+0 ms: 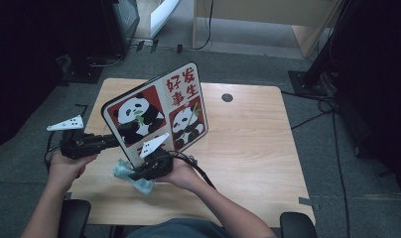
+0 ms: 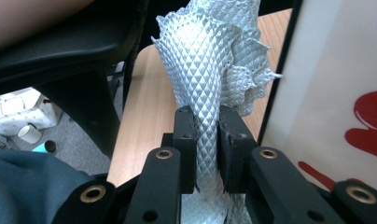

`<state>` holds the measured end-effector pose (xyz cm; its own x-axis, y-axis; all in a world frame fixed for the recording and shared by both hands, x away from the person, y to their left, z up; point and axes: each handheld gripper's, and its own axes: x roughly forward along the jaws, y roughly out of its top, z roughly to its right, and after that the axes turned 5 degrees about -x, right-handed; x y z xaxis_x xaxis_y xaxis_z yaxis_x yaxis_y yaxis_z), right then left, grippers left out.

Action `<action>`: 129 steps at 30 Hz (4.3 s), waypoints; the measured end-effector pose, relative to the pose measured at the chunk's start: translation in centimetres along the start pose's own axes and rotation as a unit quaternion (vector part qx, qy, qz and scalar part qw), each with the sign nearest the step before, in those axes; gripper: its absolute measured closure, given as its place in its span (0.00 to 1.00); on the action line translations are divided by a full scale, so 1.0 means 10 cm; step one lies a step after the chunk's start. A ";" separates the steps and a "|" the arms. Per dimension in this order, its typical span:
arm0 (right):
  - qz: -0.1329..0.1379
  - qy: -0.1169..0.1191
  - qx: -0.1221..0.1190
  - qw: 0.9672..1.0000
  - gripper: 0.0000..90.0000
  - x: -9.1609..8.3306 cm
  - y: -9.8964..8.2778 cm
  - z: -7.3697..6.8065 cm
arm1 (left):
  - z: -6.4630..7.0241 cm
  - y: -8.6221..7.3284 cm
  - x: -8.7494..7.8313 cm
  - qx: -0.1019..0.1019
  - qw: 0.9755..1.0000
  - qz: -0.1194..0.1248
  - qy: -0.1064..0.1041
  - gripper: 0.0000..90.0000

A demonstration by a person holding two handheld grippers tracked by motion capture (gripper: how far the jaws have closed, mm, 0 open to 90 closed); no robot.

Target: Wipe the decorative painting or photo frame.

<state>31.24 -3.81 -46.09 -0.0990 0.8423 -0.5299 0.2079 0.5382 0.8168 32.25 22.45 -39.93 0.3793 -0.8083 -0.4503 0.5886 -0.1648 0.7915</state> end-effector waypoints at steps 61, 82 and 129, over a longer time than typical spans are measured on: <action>-0.004 -0.058 0.022 0.998 0.89 0.00 -0.09 0.02 | 0.00 0.00 0.01 0.002 1.000 -0.003 -0.003 0.79; 0.005 -0.080 -0.001 0.997 0.89 -0.08 0.06 0.00 | 0.00 0.00 0.01 0.002 1.000 -0.004 -0.004 0.79; 0.003 -0.087 0.002 0.996 0.89 -0.35 0.61 -0.10 | -0.13 -0.10 -0.10 -0.004 1.000 0.010 0.020 0.75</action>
<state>31.92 -3.45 -39.09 0.0726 0.8280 -0.5560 0.2122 0.5319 0.8198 32.22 24.18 -40.76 0.4192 -0.7880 -0.4510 0.5863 -0.1443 0.7971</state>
